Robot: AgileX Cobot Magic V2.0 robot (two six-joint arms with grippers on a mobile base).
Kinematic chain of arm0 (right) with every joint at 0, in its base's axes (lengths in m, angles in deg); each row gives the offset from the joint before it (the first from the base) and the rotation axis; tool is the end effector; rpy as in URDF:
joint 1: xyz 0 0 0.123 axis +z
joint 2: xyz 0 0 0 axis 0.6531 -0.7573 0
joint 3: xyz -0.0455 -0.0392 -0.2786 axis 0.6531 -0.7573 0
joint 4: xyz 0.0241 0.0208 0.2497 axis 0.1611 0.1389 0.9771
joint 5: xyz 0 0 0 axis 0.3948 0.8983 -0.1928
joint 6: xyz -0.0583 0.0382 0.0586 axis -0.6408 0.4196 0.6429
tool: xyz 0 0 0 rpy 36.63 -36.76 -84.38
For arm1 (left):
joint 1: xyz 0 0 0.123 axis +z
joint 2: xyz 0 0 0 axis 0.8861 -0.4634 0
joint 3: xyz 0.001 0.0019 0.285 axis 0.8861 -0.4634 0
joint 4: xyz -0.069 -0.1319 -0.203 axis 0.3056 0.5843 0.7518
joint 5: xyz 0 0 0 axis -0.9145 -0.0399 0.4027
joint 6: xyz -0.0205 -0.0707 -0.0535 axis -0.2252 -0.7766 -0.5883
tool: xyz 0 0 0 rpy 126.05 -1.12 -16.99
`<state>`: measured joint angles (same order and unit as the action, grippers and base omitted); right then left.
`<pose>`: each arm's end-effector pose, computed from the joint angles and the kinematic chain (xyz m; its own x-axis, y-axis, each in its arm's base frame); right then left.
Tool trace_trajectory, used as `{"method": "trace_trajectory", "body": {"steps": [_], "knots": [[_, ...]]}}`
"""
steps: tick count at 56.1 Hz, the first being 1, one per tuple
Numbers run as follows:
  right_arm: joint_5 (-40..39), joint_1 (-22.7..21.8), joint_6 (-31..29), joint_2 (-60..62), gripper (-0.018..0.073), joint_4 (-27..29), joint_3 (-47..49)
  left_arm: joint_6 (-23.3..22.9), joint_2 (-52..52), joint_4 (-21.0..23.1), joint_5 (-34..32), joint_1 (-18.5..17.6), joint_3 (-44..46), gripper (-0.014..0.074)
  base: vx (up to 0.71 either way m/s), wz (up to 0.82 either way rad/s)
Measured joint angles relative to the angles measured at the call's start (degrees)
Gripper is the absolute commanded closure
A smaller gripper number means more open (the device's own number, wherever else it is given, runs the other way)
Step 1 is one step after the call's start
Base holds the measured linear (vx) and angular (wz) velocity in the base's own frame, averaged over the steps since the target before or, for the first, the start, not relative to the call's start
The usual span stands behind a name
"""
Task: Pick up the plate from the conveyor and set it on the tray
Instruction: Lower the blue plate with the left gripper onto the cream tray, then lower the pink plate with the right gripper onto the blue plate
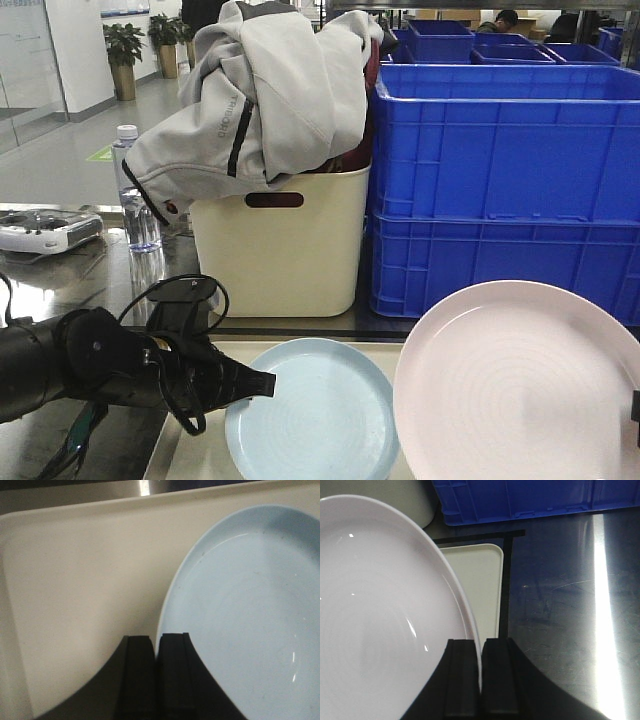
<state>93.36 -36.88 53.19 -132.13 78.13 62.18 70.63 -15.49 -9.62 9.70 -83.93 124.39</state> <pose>0.1555 0.0237 0.3643 -0.5326 0.1404 -0.8346 -0.0967 0.9696 0.2249 0.3486 -0.1569 0.2593 -0.7524 0.0442 -0.6572 0.3197 0.8968 -0.3057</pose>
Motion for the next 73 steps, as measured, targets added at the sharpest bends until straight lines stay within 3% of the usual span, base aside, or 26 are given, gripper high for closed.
{"method": "trace_trajectory", "body": {"steps": [11,21,28,40,48,55,62,73], "knots": [[0.06,0.00,0.00,0.00,0.0571,0.00,0.00,0.00,0.00,0.14,0.02,0.00,0.41,0.0235,0.00,0.00],[0.06,0.00,0.00,-0.06,0.0571,0.03,0.00,-0.05,0.00,0.20,0.13,0.00,0.41,0.0202,0.00,0.00],[-0.19,0.00,0.00,-1.46,0.0570,0.63,0.00,-0.05,1.37,-0.02,1.83,0.00,0.41,0.0273,0.00,0.00],[-5.27,0.00,-2.09,-10.31,0.0570,8.45,0.00,-0.05,11.48,-4.64,3.97,0.00,0.41,0.0605,0.00,0.00],[-9.08,0.82,-10.29,-19.91,0.0568,19.60,0.56,-0.05,20.34,-7.02,3.83,0.00,0.41,0.0603,0.00,0.00],[-12.43,5.62,-16.89,-30.15,0.0568,27.96,4.96,-0.05,27.00,-7.22,3.00,0.00,0.41,0.0601,0.00,0.00],[-12.73,9.74,-18.28,-40.89,0.0568,31.34,12.55,-0.05,31.12,-8.32,3.00,0.00,0.41,0.0599,0.00,0.00],[-9.84,10.45,-18.44,-48.45,0.0540,31.39,17.12,-0.05,31.88,-8.94,3.72,0.00,0.41,0.0596,0.00,0.00]]}}
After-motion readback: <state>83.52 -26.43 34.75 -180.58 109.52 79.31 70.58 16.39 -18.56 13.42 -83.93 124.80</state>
